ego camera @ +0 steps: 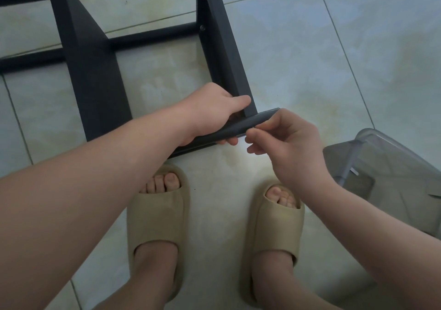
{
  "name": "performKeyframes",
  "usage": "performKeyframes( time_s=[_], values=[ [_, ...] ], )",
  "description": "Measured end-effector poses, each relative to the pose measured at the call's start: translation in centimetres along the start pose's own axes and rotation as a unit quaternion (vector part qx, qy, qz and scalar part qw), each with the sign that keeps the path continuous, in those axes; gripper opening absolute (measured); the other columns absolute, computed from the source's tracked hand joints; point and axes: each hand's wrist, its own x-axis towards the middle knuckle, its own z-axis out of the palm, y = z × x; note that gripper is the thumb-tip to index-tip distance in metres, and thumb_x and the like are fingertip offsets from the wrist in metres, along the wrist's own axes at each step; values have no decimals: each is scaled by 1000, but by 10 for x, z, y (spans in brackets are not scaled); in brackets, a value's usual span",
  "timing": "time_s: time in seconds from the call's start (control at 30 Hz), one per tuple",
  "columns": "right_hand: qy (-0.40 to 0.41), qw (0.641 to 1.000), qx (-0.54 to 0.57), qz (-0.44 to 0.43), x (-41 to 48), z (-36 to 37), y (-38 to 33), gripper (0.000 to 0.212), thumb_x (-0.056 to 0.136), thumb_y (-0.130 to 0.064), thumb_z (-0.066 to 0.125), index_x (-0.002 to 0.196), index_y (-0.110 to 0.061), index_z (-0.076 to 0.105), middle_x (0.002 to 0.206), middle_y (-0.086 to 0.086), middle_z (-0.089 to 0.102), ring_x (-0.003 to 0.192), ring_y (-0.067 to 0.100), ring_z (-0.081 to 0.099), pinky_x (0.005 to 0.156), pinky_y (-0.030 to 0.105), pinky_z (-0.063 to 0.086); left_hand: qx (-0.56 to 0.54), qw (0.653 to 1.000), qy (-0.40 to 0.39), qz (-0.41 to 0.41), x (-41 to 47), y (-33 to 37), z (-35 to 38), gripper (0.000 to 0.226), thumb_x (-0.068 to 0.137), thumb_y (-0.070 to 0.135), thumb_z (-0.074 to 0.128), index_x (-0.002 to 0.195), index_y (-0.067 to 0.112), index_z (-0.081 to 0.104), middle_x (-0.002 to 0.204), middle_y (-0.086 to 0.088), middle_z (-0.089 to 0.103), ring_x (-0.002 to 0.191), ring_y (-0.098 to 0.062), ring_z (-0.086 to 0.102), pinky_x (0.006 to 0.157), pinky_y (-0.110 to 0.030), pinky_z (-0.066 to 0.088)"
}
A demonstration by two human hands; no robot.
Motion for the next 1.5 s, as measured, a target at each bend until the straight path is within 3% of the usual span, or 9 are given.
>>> performKeyframes(
  time_s=[0.2,0.4,0.53,0.73,0.9,1.07,1.2,1.37,1.5],
  values=[
    [-24,998,-62,-7,2,-6,-4,21,87,-3,75,74,-13,61,70,-2,73,66,15,73,67,27,59,5,999,31,28,-1,-1,4,37,102,36,54,81,7,63,77,-16,75,58,-25,72,48,-29,54],
    [-41,993,-109,-17,1,-11,-6,17,91,-5,72,78,-12,62,72,-3,73,67,13,73,75,46,61,21,998,43,40,0,-2,6,37,102,35,54,80,6,61,66,-16,72,53,-26,70,47,-31,53],
    [-15,995,-98,7,-2,-5,-7,17,94,-10,69,79,-9,62,69,-4,73,62,13,72,69,43,61,33,997,48,44,1,-3,5,37,102,33,52,82,3,60,68,-20,72,59,-34,71,51,-35,55],
    [-1,995,-94,24,-5,-2,-9,15,95,-13,68,82,-11,62,68,-3,73,61,13,70,70,41,61,59,996,52,48,0,-2,6,33,103,30,48,84,4,56,60,-15,70,47,-25,67,47,-30,51],
    [-38,949,-299,-95,-1,-9,-12,18,95,-21,68,82,-16,57,67,-3,69,64,17,63,66,40,49,60,996,51,45,0,-1,7,38,104,30,47,94,-5,58,59,-16,69,42,-24,62,50,-32,50],
    [-39,987,-152,19,1,-7,-12,18,94,-21,68,79,-18,60,69,-10,72,65,11,66,67,36,54,60,996,54,43,1,-1,8,44,104,31,47,97,-11,57,65,-22,70,49,-29,64,51,-34,50],
    [-19,987,-162,-4,-5,-3,-8,18,97,-23,65,81,-17,59,69,-9,71,67,15,65,67,37,53,55,996,52,38,1,-1,7,46,104,31,47,98,-13,57,68,-24,70,50,-30,65,48,-31,50],
    [-35,952,-294,-78,-2,-4,-7,20,100,-27,61,85,-16,54,69,-2,68,59,16,55,61,37,46,60,996,53,35,1,-1,7,47,104,32,47,99,-13,58,68,-23,71,51,-29,65,50,-32,51],
    [-15,985,-171,-1,-4,0,-5,20,99,-26,63,80,-19,58,69,-9,70,62,11,60,58,25,46,59,996,52,38,0,0,8,46,104,31,47,99,-13,59,65,-22,70,47,-27,64,49,-32,51]
  ],
)
